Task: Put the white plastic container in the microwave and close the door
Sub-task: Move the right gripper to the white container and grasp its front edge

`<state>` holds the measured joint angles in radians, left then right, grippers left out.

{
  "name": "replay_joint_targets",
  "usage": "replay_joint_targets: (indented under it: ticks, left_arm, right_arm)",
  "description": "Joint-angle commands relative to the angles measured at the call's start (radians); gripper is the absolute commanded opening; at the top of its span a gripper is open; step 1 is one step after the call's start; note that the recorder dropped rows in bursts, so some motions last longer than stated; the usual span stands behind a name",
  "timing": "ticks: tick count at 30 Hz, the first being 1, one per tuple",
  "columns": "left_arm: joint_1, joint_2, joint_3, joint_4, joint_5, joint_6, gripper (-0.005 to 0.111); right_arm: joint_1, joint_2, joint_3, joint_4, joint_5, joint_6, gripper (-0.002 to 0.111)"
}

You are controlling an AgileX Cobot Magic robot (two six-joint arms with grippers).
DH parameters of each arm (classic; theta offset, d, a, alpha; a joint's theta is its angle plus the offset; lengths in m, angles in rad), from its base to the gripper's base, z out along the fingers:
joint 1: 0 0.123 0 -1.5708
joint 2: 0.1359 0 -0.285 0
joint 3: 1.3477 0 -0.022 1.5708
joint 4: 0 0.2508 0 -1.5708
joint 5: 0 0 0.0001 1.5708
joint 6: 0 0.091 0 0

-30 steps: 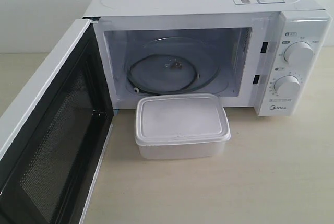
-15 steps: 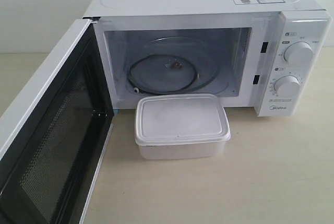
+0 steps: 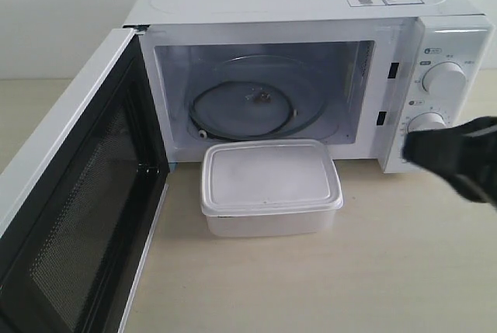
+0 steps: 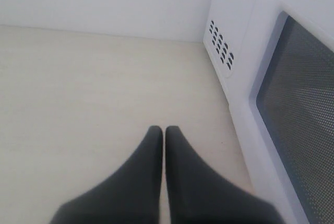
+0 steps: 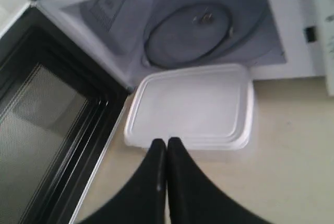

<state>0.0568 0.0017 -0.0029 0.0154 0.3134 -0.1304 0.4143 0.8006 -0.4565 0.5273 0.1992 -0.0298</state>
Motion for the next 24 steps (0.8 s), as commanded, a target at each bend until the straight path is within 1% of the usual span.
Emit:
replay_joint_targets:
  ticks: [1, 5, 6, 8, 10, 14, 19, 22, 24]
  left_arm:
    - [0.003, -0.002, 0.003, 0.002, 0.001, -0.008, 0.004]
    - [0.003, -0.002, 0.003, 0.002, 0.001, -0.008, 0.004]
    - [0.003, -0.002, 0.003, 0.002, 0.001, -0.008, 0.004]
    - [0.003, -0.002, 0.003, 0.002, 0.001, -0.008, 0.004]
    - [0.003, -0.002, 0.003, 0.002, 0.001, -0.008, 0.004]
    - [0.003, -0.002, 0.003, 0.002, 0.001, -0.008, 0.004]
    - [0.003, -0.002, 0.003, 0.002, 0.001, -0.008, 0.004]
    - [0.003, -0.002, 0.003, 0.002, 0.001, -0.008, 0.004]
    - [0.003, -0.002, 0.003, 0.002, 0.001, -0.008, 0.004]
  right_arm:
    - [0.182, 0.151, -0.006, 0.157, -0.167, -0.083, 0.000]
    - [0.367, 0.249, -0.006, 0.184, -0.321, -0.070, 0.000]
    - [0.426, 0.276, -0.006, 0.184, -0.361, -0.068, 0.000]
    - [0.504, 0.313, -0.006, 0.184, -0.406, -0.065, 0.000]
    - [0.560, 0.349, -0.006, 0.184, -0.443, -0.065, 0.000]
    - [0.574, 0.409, -0.006, 0.178, -0.471, 0.056, 0.000]
    - [0.574, 0.516, -0.006, 0.071, -0.508, 0.252, 0.000]
    - [0.574, 0.572, -0.006, -0.016, -0.586, 0.427, 0.000]
    - [0.572, 0.609, -0.006, -0.113, -0.675, 0.612, 0.000]
